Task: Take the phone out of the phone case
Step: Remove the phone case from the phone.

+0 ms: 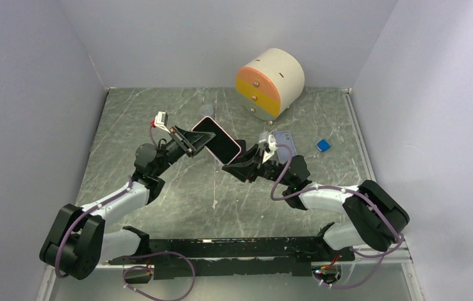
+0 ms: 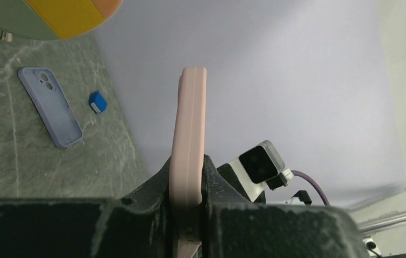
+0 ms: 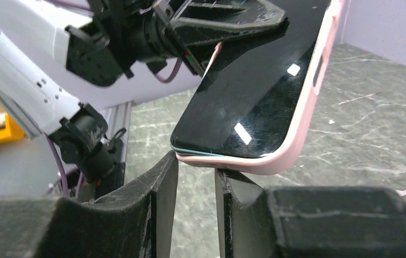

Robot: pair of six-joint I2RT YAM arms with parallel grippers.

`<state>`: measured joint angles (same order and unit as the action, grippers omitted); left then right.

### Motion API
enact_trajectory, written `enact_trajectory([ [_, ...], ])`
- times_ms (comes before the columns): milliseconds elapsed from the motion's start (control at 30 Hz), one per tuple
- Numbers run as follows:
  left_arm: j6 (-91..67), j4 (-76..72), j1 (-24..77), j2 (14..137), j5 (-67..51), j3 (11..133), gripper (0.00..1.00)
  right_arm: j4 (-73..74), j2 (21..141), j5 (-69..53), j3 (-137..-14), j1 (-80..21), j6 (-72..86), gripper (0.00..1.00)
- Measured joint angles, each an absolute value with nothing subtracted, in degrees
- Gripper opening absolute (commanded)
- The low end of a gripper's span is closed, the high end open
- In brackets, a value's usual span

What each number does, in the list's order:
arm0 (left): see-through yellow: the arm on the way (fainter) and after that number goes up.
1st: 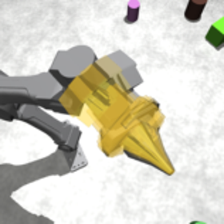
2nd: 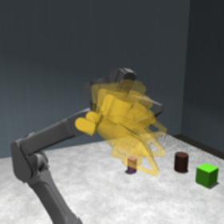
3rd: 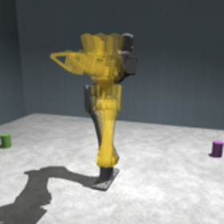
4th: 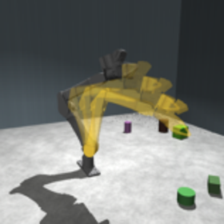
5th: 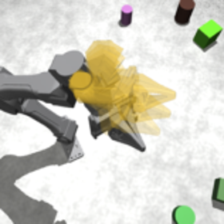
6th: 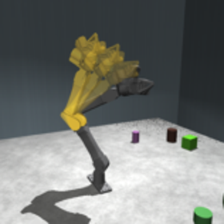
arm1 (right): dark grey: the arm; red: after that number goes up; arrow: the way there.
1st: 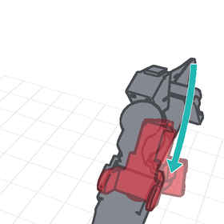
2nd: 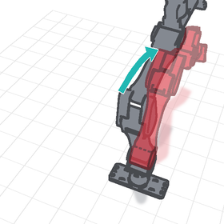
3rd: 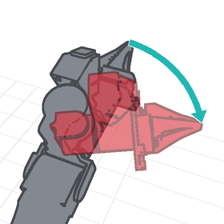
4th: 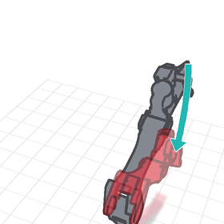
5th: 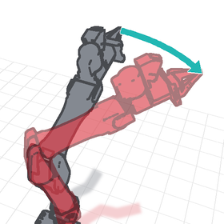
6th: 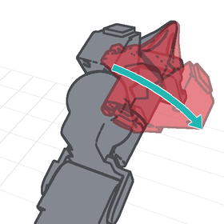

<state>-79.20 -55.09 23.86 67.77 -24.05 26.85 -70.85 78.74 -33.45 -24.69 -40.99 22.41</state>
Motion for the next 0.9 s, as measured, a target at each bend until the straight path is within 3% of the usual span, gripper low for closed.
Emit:
enact_trajectory([
  [333,-78.6,-50.6,23.7,68.0,-30.5,30.2,0.03,-69.4,79.9,-39.7,-26.0,-36.4,17.1,0.0],
  [667,-73.2,-43.3,22.0,66.1,-36.0,31.5,0.03,-63.3,79.2,-40.9,-25.6,-35.0,17.4,0.45],
  [900,-60.1,-26.6,21.0,62.7,-40.1,37.3,0.02,-52.2,69.9,-41.9,-24.2,-34.7,13.5,0.56],
])
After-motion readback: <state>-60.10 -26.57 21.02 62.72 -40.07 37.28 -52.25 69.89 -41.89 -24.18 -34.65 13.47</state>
